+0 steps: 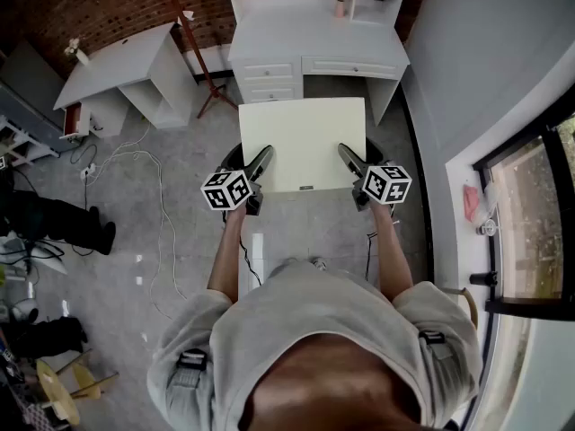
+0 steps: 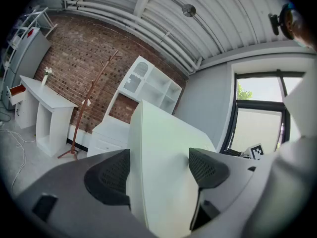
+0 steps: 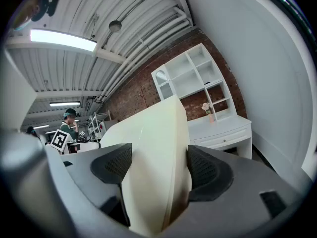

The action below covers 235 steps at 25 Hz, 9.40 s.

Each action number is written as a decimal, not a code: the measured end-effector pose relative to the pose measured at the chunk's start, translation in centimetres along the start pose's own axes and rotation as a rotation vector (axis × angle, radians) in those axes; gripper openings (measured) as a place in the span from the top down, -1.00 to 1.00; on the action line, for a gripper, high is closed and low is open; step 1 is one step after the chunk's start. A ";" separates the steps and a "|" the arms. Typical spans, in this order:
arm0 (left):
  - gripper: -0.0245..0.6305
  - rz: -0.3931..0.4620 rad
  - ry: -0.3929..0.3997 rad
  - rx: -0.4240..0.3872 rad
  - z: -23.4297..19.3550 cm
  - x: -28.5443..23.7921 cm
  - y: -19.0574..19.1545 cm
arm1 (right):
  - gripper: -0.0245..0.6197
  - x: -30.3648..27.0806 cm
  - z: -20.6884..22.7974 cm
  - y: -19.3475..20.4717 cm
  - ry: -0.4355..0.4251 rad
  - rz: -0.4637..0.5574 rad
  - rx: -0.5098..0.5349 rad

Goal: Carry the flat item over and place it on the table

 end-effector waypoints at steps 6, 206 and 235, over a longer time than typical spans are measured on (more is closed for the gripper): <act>-0.23 0.001 0.004 -0.007 0.2 -0.4 -0.1 | -0.22 0.0 0.5 0.0 0.003 0.002 -0.002; -0.21 -0.134 -0.042 0.118 -45.5 -76.5 -24.1 | -0.21 -77.0 43.4 -24.0 0.068 -0.147 -0.096; -0.22 -0.318 -0.089 0.227 -47.3 -74.4 -13.8 | -0.21 -74.7 44.7 -13.4 0.137 -0.328 -0.212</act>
Point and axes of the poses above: the fingertips, and each gripper's own axes: x backward along the fingers, z to its right, y out of its underside, the point moved 5 cm from there along x, backward along the fingers, and after that the axes turned 2 degrees about y, right-handed, at the moved point
